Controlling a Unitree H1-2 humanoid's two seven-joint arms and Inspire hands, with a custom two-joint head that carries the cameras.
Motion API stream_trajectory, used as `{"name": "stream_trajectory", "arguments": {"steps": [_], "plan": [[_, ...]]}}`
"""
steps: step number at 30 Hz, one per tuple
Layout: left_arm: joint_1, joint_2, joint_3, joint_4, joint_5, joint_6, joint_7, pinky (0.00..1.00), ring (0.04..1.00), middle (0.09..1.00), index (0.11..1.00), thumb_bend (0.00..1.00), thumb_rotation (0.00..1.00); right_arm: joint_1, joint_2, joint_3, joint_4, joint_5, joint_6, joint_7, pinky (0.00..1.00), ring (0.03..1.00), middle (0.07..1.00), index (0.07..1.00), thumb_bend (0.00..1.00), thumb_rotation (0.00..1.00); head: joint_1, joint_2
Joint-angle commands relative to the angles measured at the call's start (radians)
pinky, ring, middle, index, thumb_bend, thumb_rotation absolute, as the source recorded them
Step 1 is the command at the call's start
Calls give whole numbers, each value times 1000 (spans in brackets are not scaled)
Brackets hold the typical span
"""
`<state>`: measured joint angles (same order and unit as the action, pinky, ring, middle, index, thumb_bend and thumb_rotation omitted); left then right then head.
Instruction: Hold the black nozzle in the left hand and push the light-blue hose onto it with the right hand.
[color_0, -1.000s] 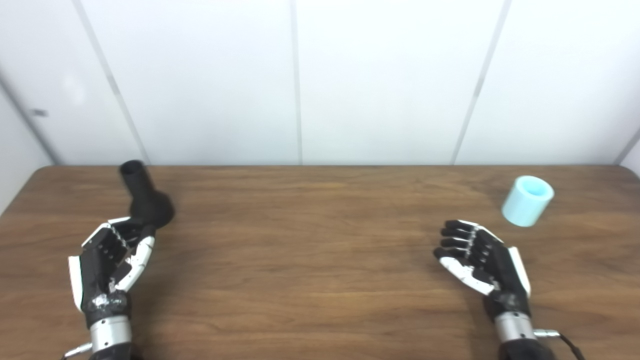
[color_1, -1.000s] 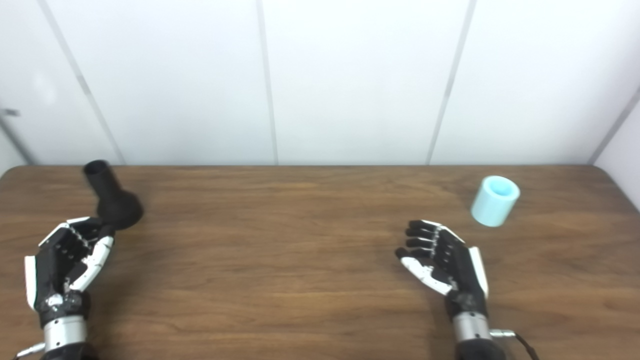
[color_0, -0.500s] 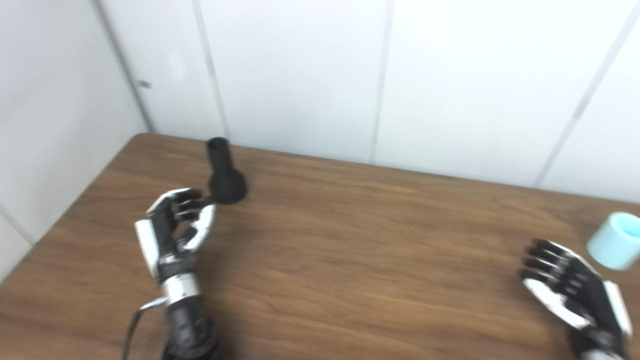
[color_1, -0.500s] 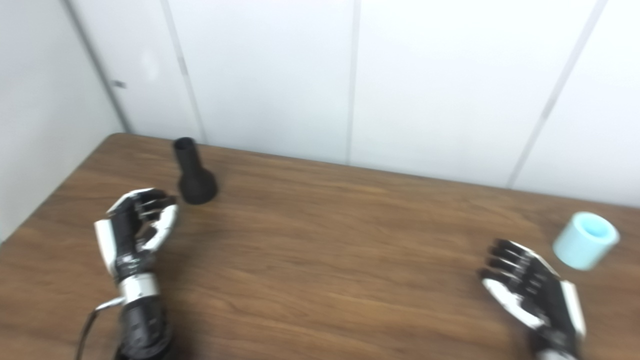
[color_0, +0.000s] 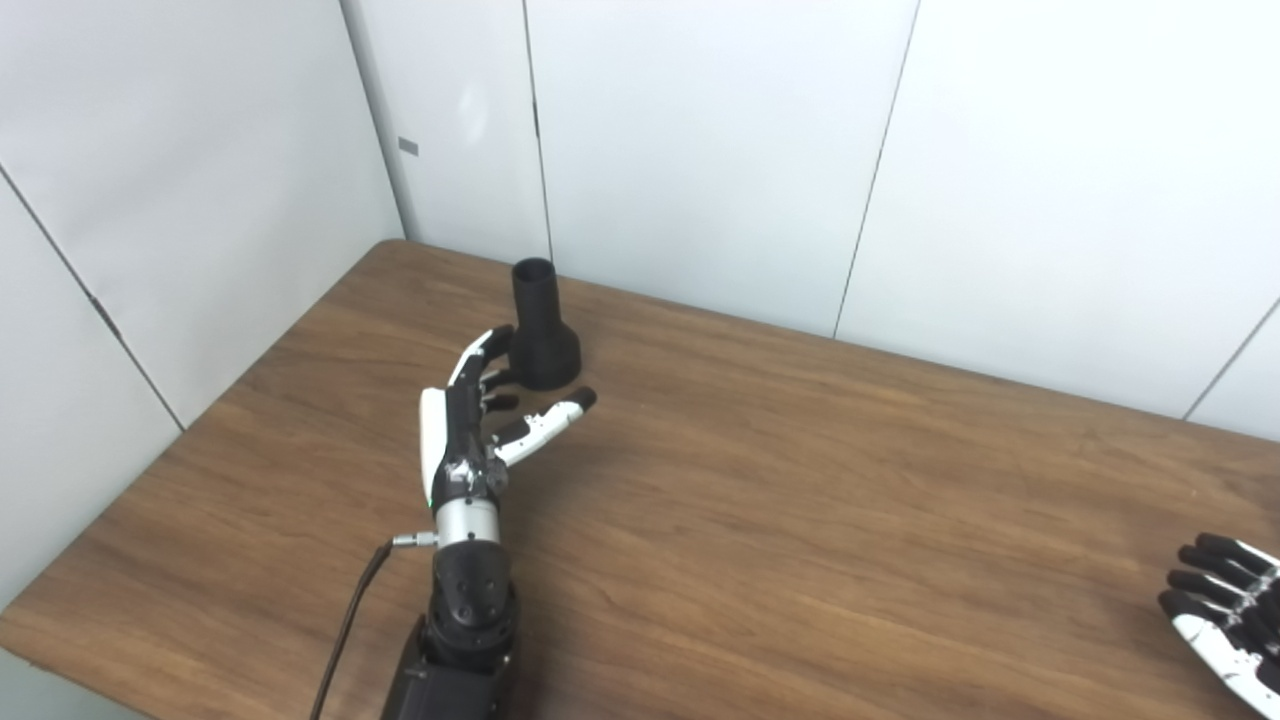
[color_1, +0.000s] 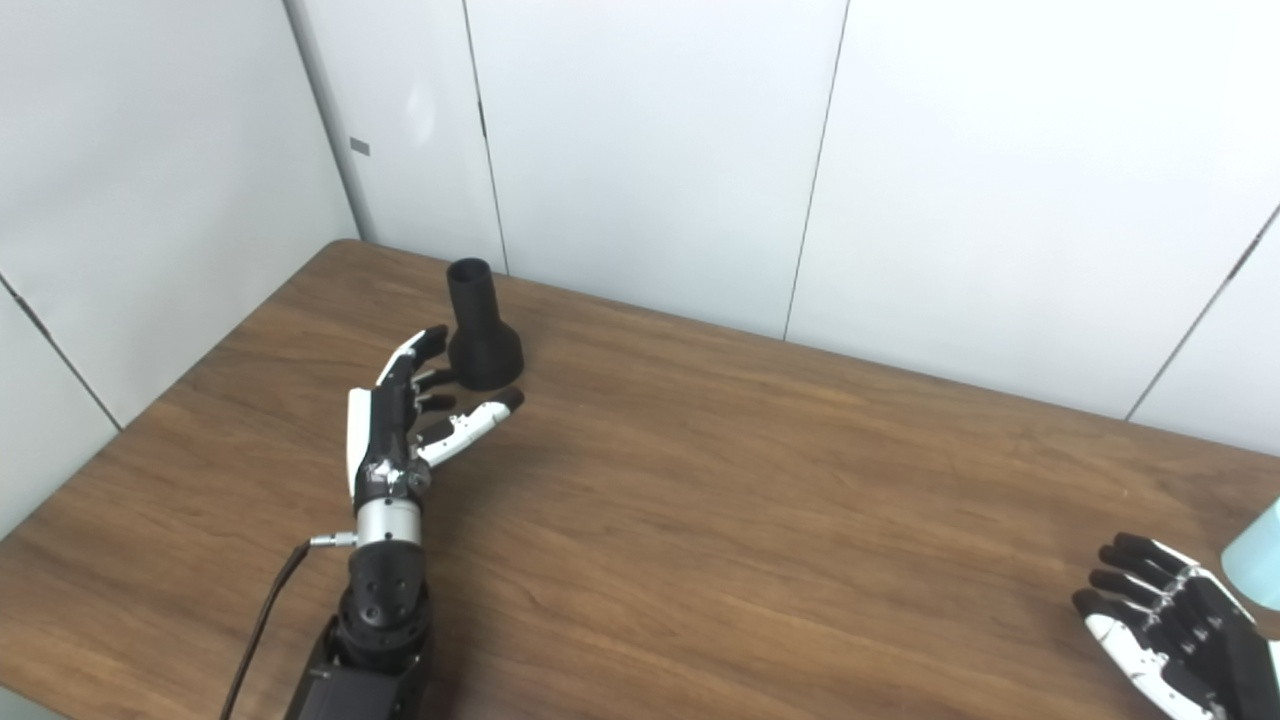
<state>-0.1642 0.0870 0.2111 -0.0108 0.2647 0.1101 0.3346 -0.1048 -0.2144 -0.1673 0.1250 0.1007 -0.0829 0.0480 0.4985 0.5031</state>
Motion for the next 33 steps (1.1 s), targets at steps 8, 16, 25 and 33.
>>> {"name": "stream_trajectory", "arguments": {"steps": [8, 16, 25, 33], "plan": [[-91, 53, -5, 36, 7, 48, -15, 672, 791, 864, 898, 1000, 313, -1, -24, -22, 16, 0, 2, -7, 548, 625, 653, 641, 336, 192, 2, -9], [-110, 61, -6, 43, 14, 80, -16, 794, 891, 918, 931, 1000, 329, 2, -25, -20, 12, -5, -9, -4, 532, 620, 649, 636, 313, 229, 6, -12], [-139, 88, -20, 71, 36, 152, -22, 846, 920, 946, 957, 1000, 346, 2, -25, -28, 17, 9, -5, 3, 505, 593, 624, 604, 344, 259, 6, -14], [-144, 99, -13, 78, 43, 151, -1, 837, 918, 956, 974, 1000, 349, 2, -24, -27, 13, 3, -2, 2, 486, 578, 611, 591, 369, 315, 6, -18]]}}
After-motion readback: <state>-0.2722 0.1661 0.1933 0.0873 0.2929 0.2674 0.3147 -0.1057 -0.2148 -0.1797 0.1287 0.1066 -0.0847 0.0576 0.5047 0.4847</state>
